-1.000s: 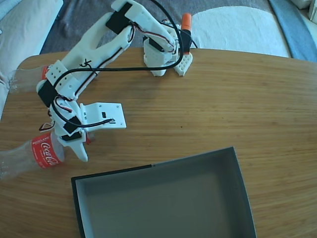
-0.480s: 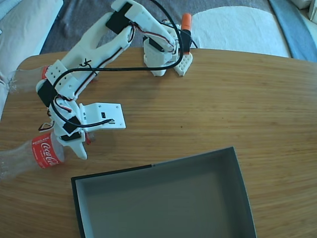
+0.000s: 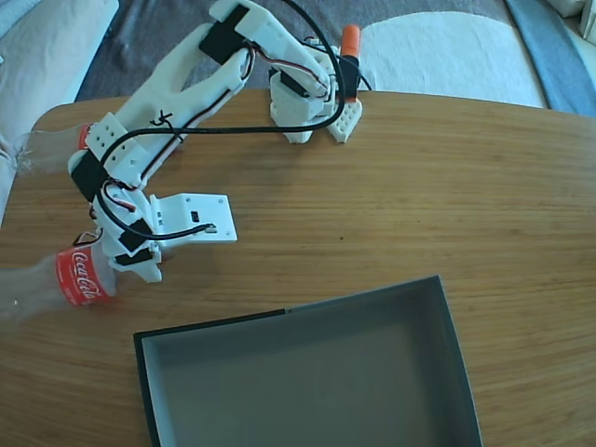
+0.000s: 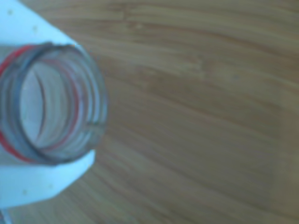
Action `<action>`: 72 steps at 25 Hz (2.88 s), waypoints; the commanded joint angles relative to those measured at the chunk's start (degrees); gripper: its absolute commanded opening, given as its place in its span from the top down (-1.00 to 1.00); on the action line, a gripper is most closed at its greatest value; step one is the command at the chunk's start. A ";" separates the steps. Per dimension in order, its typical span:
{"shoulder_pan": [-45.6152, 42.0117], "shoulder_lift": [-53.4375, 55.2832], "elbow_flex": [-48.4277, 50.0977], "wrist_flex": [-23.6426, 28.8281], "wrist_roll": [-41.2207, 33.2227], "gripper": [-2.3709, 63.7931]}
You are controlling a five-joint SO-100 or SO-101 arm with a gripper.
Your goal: Grasp the bottles and put them in the box.
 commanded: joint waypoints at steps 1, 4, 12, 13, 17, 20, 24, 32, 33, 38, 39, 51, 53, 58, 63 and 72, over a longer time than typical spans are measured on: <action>0.26 2.37 -2.90 0.62 0.00 0.48; 0.26 2.37 -2.90 0.62 0.00 0.48; 0.09 2.37 -2.90 0.62 0.09 0.70; 0.09 2.90 -2.90 0.62 0.09 0.72; 0.00 5.19 -2.11 0.62 0.09 0.74; -0.18 6.33 -2.37 0.62 0.09 0.79; -0.44 10.11 -2.11 1.93 0.09 0.80; -2.99 16.26 -2.90 10.63 7.03 0.80; -3.43 17.23 -2.90 11.60 8.44 0.80; -6.15 23.20 -2.90 17.67 13.45 0.80; -6.86 24.61 -2.90 18.63 14.33 0.80; -24.79 37.62 -2.90 28.48 26.37 0.80; -29.71 38.76 -2.90 28.65 29.09 0.80; -40.43 40.78 -2.99 28.74 34.45 0.80; -47.99 40.87 -2.99 28.74 41.57 0.80; -57.57 40.17 -2.99 27.95 56.25 0.80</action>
